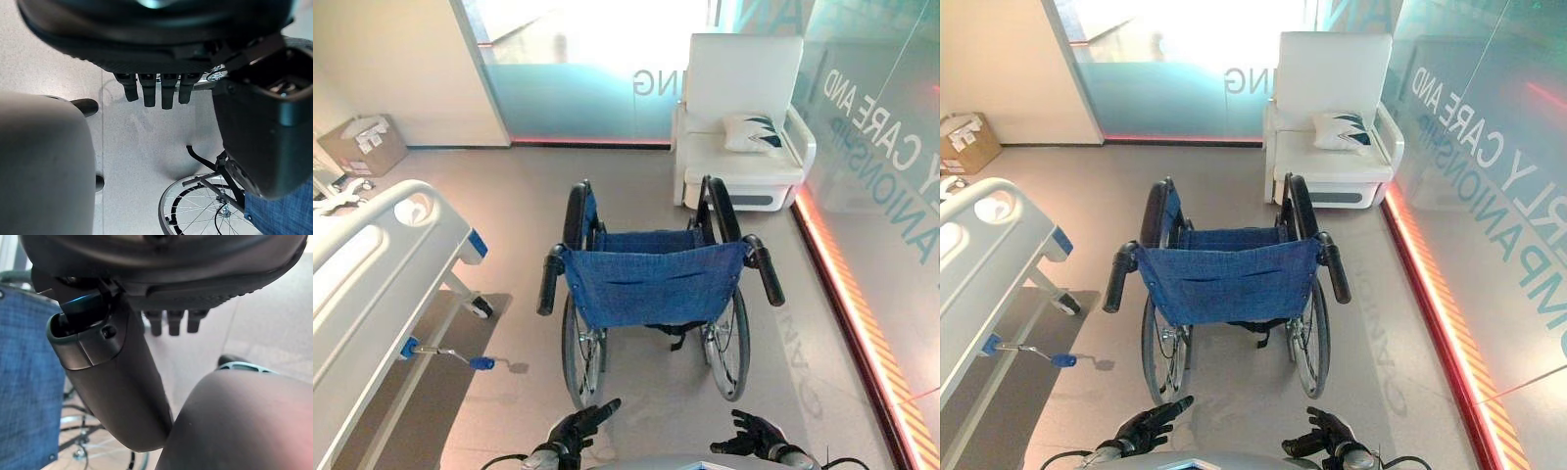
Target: Push the wheelchair next to the bed
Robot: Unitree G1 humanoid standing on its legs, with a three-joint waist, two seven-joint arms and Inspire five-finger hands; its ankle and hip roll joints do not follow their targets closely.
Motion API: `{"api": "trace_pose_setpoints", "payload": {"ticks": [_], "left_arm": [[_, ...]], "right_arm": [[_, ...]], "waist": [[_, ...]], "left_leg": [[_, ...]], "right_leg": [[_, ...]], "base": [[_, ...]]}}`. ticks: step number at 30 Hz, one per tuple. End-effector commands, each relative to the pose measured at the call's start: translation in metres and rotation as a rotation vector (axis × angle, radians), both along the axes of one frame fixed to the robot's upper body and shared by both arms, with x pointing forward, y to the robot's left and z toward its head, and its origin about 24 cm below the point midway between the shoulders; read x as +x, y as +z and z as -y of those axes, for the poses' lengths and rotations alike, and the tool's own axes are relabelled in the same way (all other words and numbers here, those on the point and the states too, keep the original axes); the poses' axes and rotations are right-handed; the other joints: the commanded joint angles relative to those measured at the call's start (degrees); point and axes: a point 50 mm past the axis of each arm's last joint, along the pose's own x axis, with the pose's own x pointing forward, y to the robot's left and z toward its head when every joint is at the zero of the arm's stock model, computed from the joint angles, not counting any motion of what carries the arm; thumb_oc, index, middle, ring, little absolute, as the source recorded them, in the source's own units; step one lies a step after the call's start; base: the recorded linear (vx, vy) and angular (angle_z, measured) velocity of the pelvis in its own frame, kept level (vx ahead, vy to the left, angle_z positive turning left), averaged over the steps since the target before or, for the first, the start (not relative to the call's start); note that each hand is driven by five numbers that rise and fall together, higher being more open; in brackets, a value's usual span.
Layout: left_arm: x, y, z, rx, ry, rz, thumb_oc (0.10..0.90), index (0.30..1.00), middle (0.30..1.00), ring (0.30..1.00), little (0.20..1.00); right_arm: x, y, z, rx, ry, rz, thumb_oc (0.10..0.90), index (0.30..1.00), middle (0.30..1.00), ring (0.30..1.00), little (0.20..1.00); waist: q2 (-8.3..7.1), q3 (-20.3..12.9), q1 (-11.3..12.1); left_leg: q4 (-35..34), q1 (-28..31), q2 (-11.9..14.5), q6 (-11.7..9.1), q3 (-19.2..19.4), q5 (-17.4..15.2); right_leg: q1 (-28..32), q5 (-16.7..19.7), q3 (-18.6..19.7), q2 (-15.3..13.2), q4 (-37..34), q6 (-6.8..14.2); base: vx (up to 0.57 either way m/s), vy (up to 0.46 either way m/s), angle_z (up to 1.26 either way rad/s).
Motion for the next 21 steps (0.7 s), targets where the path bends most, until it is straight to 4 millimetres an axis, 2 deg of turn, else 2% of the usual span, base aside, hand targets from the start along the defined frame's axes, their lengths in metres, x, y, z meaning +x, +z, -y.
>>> {"api": "trace_pose_setpoints", "payload": {"ticks": [1, 13, 18, 21], "left_arm": [[0.017, 0.002, 0.009, -0.022, -0.055, 0.030, 0.800, 0.900, 0.900, 0.900, 0.900], [0.012, 0.000, 0.002, 0.024, 0.020, -0.013, 0.800, 0.900, 0.900, 0.900, 0.900], [0.006, 0.000, -0.012, 0.057, 0.078, -0.061, 0.800, 0.900, 0.900, 0.900, 0.900], [0.005, 0.003, -0.031, 0.112, 0.120, -0.069, 0.800, 0.900, 0.900, 0.900, 0.900]], "right_arm": [[0.023, 0.003, -0.014, 0.041, 0.026, 0.048, 0.800, 0.900, 0.900, 0.900, 0.900], [0.018, 0.001, -0.011, 0.038, -0.005, 0.007, 0.800, 0.900, 0.900, 0.900, 0.900], [0.008, -0.001, 0.004, 0.007, -0.095, -0.054, 0.800, 0.900, 0.900, 0.900, 0.900], [0.003, 0.001, 0.025, -0.052, -0.167, -0.088, 0.800, 0.900, 0.900, 0.900, 0.900]], "waist": [[-2.00, 1.54, 0.89], [-2.09, 1.67, 0.94], [-1.98, 1.83, 0.90], [-1.83, 1.92, 0.91]], "left_leg": [[0.57, 0.57, -4.79, 1.77, -0.44, -3.98], [0.46, 0.68, -4.80, 1.68, -0.49, -3.85], [0.44, 0.70, -4.71, 1.53, -0.42, -3.60], [0.38, 0.71, -4.55, 1.29, -0.27, -3.36]], "right_leg": [[-0.63, 0.39, 0.91, -0.25, 2.08, 1.07], [-0.34, 0.42, 0.87, -0.12, 1.78, 1.08], [-0.25, 0.56, 0.74, -0.10, 1.70, 1.06], [-0.16, 0.72, 0.66, -0.14, 1.52, 1.14]], "base": [[0.00, 0.003, 0.03], [0.00, 0.000, 0.00], [0.00, 0.000, 0.00], [0.00, 0.000, 0.00]]}}
